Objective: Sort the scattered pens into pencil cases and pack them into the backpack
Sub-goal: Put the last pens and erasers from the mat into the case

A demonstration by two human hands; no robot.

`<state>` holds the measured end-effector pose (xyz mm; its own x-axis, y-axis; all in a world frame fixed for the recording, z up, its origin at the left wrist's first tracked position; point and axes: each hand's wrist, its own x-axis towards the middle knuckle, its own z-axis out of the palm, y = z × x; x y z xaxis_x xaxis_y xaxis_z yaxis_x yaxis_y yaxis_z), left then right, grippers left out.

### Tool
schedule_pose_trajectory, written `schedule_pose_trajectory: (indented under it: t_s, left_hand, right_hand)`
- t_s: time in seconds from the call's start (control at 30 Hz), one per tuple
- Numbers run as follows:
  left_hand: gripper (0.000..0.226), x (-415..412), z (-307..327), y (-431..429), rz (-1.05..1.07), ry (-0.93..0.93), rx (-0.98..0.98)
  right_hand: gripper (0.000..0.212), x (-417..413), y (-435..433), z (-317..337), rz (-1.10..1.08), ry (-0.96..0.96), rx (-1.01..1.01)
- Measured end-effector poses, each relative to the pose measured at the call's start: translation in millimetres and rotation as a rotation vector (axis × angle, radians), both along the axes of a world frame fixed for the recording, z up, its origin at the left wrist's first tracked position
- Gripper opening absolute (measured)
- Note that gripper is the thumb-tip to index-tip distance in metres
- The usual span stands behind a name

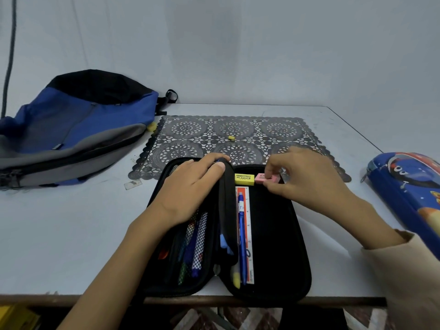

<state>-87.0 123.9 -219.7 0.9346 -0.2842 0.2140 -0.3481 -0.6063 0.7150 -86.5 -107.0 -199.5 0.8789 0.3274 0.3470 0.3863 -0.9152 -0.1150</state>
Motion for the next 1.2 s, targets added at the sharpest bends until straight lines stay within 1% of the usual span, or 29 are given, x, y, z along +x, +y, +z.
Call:
schedule_pose_trajectory:
  t_s: [0.13,0.23,0.3,0.4,0.5,0.53,0.6,0.67,0.7,0.77,0.8,0.9,0.97,1.03,1.13,1.2]
  left_hand:
    - [0.054,0,0,0,-0.010,-0.008,-0.007]
    - [0.055,1,-1,0,-0.013,-0.009,-0.007]
    - [0.056,1,-1,0,-0.011,-0.010,-0.004]
    - [0.057,1,0,0,-0.008,-0.013,0.001]
    - [0.059,1,-1,0,-0.008,-0.019,0.005]
    - [0.059,1,-1,0,-0.009,-0.022,0.007]
    - [0.058,1,-1,0,-0.008,-0.026,0.008]
    - [0.056,2,-1,-1,-0.013,-0.025,0.010]
    - [0.056,2,-1,0,-0.017,-0.024,0.009]
    - [0.056,2,-1,0,-0.023,-0.022,0.004]
    - [0.056,2,-1,0,-0.025,-0.023,0.001]
    - [0.055,2,-1,1,-0.026,-0.025,-0.007]
    - [0.053,2,-2,1,-0.023,-0.023,-0.008]
    - [0.054,3,-3,1,-0.018,-0.022,-0.001]
    - [0.054,4,-3,1,-0.012,-0.025,0.011]
    - [0.054,4,-3,1,-0.016,-0.025,0.013]
  right_hand:
    - [0.014,1,3,-5,0.013,-0.114,-0.072]
    - [0.021,0,6,-12,0.056,-0.195,-0.172]
    - [0.026,0,8,-13,0.065,-0.206,-0.235]
    - [0.035,5,9,-11,0.046,-0.115,-0.211]
    - [0.038,11,7,-9,0.045,0.020,-0.150]
    - [0.039,13,6,-5,0.045,0.073,-0.105]
    - [0.044,21,5,5,0.042,0.181,0.067]
    - [0.043,38,8,11,0.054,0.198,0.213]
    - [0.039,50,10,12,0.057,0.176,0.234]
    - [0.030,80,18,6,0.059,0.180,0.189]
    - [0.032,95,23,2,0.070,0.217,0.148]
    - [0.047,142,39,-19,0.074,0.371,0.015]
    - [0.049,161,45,-28,0.069,0.414,-0.070]
    - [0.043,166,48,-30,0.093,0.385,-0.076]
    - [0.029,164,46,-24,0.085,0.188,-0.024]
    - [0.025,158,42,-18,0.089,0.161,-0.015]
